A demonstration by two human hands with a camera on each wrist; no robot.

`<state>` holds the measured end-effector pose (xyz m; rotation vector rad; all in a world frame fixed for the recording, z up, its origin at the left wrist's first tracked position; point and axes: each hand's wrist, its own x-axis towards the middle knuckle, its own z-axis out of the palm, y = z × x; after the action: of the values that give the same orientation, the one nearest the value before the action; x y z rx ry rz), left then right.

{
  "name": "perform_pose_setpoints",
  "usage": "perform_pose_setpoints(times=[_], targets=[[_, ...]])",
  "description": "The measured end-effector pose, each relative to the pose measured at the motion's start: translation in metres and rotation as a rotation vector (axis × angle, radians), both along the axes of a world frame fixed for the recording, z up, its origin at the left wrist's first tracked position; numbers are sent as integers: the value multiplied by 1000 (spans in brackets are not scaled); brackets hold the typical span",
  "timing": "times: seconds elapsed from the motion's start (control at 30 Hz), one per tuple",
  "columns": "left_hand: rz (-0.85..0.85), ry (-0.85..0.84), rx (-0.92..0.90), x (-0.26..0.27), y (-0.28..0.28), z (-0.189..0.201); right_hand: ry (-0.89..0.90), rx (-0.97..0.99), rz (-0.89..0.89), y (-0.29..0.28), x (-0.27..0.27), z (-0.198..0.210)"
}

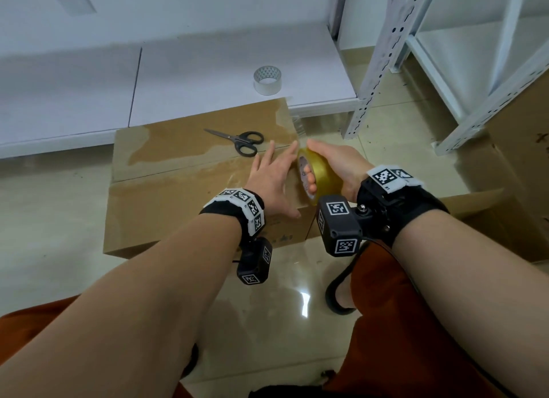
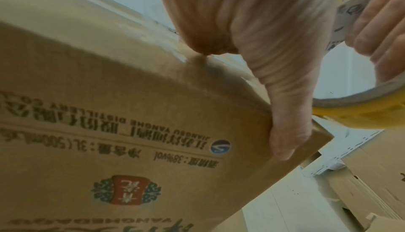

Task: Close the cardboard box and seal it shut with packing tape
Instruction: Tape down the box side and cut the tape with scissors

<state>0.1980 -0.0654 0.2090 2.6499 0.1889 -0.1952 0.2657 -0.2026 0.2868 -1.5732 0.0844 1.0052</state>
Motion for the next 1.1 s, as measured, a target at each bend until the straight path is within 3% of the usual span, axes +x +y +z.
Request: perform_pose_setpoints(times=[1.0,1.1], targets=[[-31,74,21,8,2,-3,58,-67,66,-6,1,7],[-50,92,39,10,2,0,-24,-35,74,-10,-7,2]])
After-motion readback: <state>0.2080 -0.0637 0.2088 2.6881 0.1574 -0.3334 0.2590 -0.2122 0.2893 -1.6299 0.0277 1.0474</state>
